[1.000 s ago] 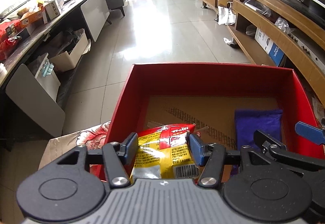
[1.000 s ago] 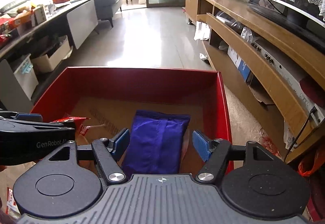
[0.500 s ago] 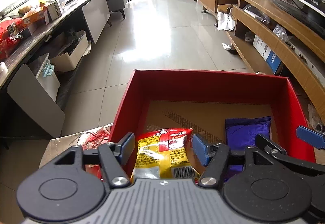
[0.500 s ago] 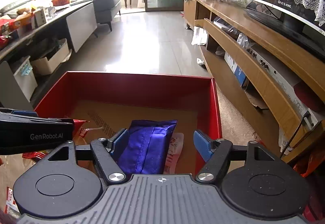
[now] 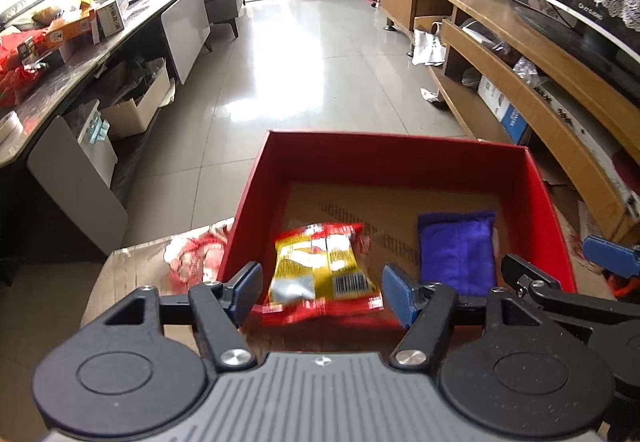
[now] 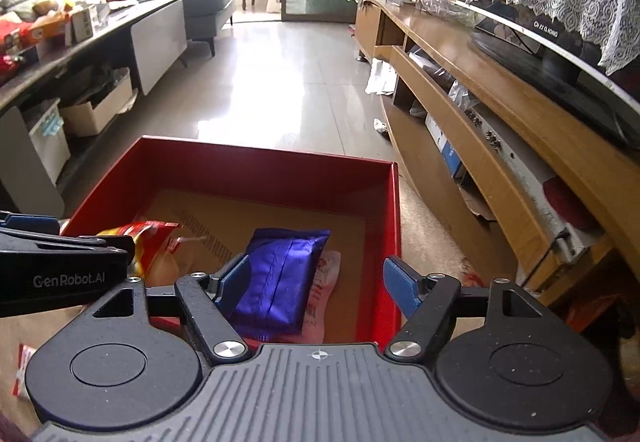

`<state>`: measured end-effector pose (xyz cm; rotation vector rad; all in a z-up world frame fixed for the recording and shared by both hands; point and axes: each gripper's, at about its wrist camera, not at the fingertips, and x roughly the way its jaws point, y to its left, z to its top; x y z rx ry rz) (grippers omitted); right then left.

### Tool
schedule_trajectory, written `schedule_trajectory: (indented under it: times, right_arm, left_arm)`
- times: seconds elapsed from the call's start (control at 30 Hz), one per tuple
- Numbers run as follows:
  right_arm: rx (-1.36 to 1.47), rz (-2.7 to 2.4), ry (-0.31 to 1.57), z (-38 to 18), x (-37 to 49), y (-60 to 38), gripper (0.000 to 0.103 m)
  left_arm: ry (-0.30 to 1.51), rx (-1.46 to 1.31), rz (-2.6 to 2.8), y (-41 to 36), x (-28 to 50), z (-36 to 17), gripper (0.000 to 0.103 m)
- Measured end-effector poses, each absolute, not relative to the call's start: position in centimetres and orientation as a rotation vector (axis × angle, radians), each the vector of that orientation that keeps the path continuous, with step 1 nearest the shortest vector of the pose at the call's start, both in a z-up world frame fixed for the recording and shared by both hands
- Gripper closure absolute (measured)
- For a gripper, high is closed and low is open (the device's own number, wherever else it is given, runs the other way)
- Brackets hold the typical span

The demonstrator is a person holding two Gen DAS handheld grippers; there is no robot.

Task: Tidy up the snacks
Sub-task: 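Move both tools back over the remaining snack packets on the table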

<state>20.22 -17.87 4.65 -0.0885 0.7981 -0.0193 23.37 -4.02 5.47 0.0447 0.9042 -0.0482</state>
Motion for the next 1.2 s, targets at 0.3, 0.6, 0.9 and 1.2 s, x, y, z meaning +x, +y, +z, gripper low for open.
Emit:
schedule_trajectory:
  times: [0.3, 0.6, 0.9, 1.2]
  right_arm:
    - [-0.149, -0.01, 0.854, 6.2, 15.1, -16.8, 0.02]
    - [-0.143, 0.035, 0.934, 4.9, 9.6, -15.3, 0.021]
    - [-0.151, 0.035, 0.999, 3.1, 6.3, -14.7, 0.022]
    - [-0.198, 0.061, 1.035, 1.9, 5.7, -13.7, 0.026]
  left_arm:
    - [0.935, 0.01, -0.094, -2.8, 18.5, 5.9, 0.038]
    - [0.991, 0.054, -0.156, -3.0, 12.6, 4.2, 0.037]
    - [1.054, 0.105, -0.151, -2.3, 9.6, 1.5, 0.036]
    - [1.086, 0.107, -0.144, -2.0, 9.2, 0.4, 0.036]
